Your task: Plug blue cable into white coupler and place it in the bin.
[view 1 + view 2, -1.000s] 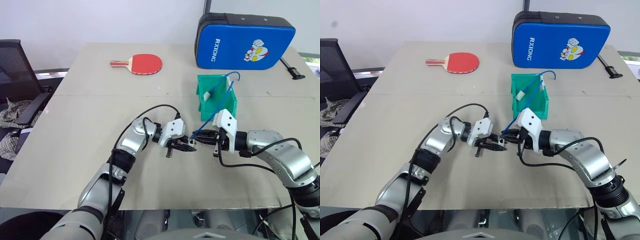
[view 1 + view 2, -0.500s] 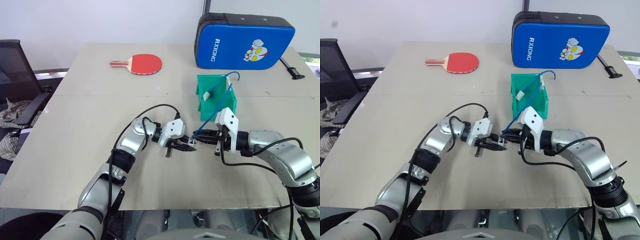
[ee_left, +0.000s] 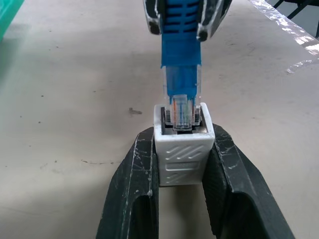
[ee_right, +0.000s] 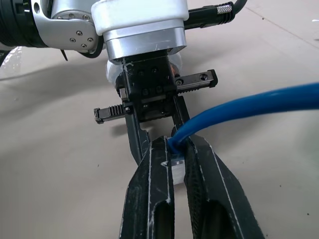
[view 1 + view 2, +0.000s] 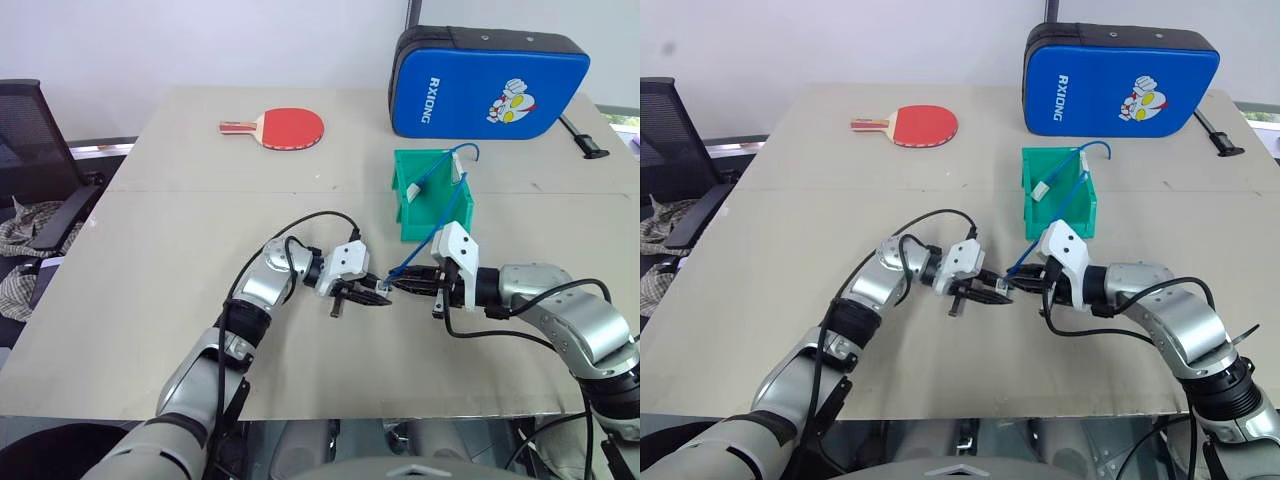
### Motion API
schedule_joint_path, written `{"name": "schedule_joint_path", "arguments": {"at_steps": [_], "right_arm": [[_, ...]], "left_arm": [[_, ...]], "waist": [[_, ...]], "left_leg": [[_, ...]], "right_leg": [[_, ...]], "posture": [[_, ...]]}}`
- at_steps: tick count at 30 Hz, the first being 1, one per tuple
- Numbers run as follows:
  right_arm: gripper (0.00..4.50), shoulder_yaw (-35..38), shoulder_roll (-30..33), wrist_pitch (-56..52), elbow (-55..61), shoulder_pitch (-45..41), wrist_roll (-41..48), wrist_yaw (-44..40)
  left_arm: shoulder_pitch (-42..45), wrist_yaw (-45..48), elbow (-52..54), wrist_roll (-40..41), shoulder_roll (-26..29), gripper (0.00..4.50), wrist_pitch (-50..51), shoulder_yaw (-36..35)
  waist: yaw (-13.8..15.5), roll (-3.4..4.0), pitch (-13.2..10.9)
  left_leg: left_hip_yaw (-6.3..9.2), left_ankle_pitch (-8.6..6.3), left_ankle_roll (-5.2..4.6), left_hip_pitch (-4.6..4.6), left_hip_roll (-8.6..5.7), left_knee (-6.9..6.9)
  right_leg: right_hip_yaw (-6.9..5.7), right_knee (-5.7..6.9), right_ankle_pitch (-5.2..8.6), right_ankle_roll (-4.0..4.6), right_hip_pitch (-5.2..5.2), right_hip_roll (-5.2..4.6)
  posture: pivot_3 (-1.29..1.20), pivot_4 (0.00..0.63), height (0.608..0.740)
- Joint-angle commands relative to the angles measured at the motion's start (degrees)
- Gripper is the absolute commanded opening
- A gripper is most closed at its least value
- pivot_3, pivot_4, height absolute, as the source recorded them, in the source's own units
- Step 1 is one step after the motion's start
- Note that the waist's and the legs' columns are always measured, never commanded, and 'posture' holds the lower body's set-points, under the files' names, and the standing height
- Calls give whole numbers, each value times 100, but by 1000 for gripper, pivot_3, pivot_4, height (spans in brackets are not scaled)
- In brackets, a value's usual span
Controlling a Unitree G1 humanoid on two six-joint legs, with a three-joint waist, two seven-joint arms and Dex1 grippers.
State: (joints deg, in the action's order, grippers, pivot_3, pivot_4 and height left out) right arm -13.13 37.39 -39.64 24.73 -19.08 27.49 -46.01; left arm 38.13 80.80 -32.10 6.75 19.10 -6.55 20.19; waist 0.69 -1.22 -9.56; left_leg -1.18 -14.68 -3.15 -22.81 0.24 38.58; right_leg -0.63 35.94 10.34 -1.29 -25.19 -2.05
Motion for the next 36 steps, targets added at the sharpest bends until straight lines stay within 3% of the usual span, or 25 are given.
{"name": "schedule_joint_path", "arguments": {"at_steps": [1, 10, 21, 26, 28, 29, 35, 36], "right_arm": [[0, -483, 220, 32, 117, -167, -486, -161], [0, -1558, 44, -274, -219, -731, -1184, -352], [0, -1773, 303, -253, -567, -287, -1466, -728], [0, -1646, 33, 36, -804, -188, -1434, -681], [0, -1302, -162, 93, -758, -154, -1209, -606], [0, -1082, -264, 102, -700, -132, -1061, -567], [0, 908, -763, -475, 328, 160, 627, -148], [0, 1169, -732, -601, 511, 226, 852, -62]], "left_arm": [[54, -19, 184, 76, -24, 578, -84, -131], [-7, -51, 289, 25, -37, 578, -119, -89], [-43, -239, 408, 101, -94, 578, 59, -159], [-101, -165, 545, 193, -82, 578, 253, -162], [-154, -170, 675, 260, -46, 1600, 385, -213], [-190, -215, 767, 293, -32, 1858, 474, -248], [-758, -457, 1983, 621, 380, 4436, 1447, -514], [-891, -543, 2269, 710, 466, 4477, 1669, -585]], "waist": [[-3, 0, 0], [-23, -6, 11], [-24, -15, 84], [-24, -18, 94], [-28, -22, 96], [-23, -22, 96], [-48, -9, 85], [-49, -8, 83]], "left_leg": [[2, 0, 0, 0, 0, 0], [-1, 0, 0, 9, 2, 1], [0, 0, 0, 36, 6, 1], [-3, -1, 0, 62, 6, -1], [-5, -1, 0, 75, 7, -7], [-4, -1, 0, 76, 8, -8], [-5, -1, 0, 69, 12, -10], [-5, -1, 0, 57, 12, -11]], "right_leg": [[-1, 0, 0, 0, 0, 0], [0, 3, 0, 0, 2, 3], [-1, 5, 11, -14, 25, 3], [1, 4, 26, 4, 49, 3], [3, 4, 27, 3, 58, 3], [3, 4, 27, 3, 58, 4], [5, 4, 21, 3, 52, 2], [5, 5, 3, 0, 39, 0]], "posture": [[0, 150, 731], [0, 150, 731], [0, 150, 731], [0, 150, 731], [0, 150, 731], [0, 150, 731], [0, 150, 731], [0, 150, 731]]}}
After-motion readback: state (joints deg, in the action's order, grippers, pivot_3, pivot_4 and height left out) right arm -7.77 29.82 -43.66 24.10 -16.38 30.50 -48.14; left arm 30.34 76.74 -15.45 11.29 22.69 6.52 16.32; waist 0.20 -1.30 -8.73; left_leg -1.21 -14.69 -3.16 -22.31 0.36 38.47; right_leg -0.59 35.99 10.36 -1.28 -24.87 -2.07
